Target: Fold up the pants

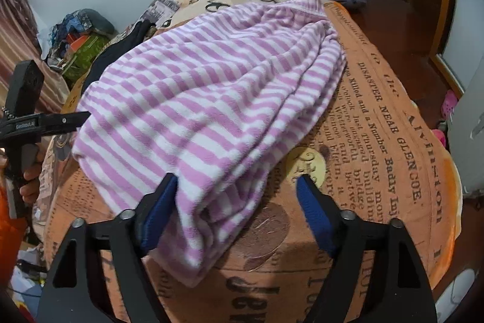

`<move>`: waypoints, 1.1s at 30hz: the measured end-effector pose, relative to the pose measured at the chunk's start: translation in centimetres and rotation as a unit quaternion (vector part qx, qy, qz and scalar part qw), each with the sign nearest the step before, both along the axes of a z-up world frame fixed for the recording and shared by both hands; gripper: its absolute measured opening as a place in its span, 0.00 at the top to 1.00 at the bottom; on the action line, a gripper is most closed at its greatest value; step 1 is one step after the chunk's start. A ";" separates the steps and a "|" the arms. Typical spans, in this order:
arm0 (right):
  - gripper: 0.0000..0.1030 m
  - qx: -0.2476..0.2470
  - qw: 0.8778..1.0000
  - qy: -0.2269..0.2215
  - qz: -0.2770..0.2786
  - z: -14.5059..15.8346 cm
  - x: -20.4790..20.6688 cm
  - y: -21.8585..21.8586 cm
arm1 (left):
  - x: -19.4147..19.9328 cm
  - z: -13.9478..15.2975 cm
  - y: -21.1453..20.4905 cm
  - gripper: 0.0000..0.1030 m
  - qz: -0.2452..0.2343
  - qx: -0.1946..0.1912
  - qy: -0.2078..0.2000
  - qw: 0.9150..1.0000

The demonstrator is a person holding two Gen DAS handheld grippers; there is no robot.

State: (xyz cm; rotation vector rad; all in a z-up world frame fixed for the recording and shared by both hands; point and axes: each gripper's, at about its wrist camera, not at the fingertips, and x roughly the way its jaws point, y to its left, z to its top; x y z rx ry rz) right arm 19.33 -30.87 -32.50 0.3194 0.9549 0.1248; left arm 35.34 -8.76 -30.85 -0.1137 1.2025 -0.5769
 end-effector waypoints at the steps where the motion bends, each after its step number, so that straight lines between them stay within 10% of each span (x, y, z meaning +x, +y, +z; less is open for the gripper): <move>1: 0.18 -0.002 1.000 -0.003 0.000 -0.1 0.0 0.0 | 0.2 0.0 -0.4 0.12 -0.001 -0.002 -0.001 1.000; 7: 0.16 0.035 0.999 0.000 0.006 -0.9 0.8 -0.8 | 2.0 -0.1 -1.8 0.17 -0.017 -0.034 -0.003 0.999; 11: 0.17 0.047 0.999 -0.005 0.016 -0.9 1.2 -0.8 | 3.0 -0.2 -2.3 0.51 -0.015 -0.035 -0.004 0.999; 15: 0.47 0.087 0.996 -0.009 0.029 -0.8 1.9 -0.6 | 3.0 0.2 -2.0 0.67 -0.014 -0.044 -0.008 0.999; 33: 0.71 0.056 0.985 -0.054 0.152 3.6 -0.2 8.7 | -9.9 4.6 9.6 0.70 0.101 -0.015 -0.066 0.993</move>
